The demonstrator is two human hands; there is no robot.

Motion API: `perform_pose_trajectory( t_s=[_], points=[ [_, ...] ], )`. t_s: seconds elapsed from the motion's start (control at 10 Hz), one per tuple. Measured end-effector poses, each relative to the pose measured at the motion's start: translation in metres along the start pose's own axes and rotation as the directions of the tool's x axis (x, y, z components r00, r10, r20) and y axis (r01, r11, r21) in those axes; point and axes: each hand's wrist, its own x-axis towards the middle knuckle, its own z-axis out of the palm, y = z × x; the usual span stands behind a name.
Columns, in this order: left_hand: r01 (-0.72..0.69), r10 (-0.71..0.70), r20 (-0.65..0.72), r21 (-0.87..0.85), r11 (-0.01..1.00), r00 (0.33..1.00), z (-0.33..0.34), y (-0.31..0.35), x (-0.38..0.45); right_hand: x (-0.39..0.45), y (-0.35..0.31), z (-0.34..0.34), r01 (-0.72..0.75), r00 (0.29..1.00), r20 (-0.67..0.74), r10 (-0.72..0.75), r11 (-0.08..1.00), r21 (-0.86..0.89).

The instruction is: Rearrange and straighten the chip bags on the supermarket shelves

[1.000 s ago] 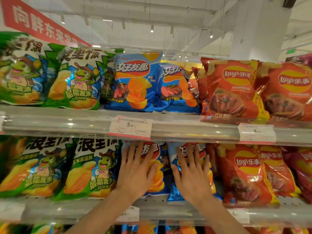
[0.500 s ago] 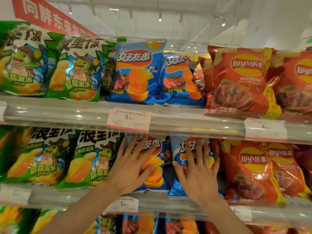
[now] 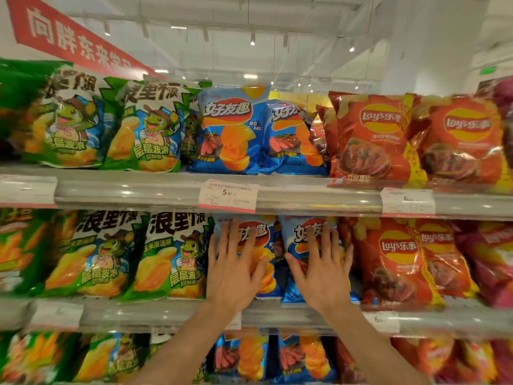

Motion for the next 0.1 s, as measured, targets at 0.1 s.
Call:
perform_pose_trajectory(
  t_s=[0.1],
  points=[
    [0.022,-0.028,-0.074,-0.07,0.997,0.997,-0.0228,-0.0073,-0.0086,-0.0106,-0.0071,-0.015,-0.033,0.994,-0.101,0.039,0.998,0.059]
  ],
)
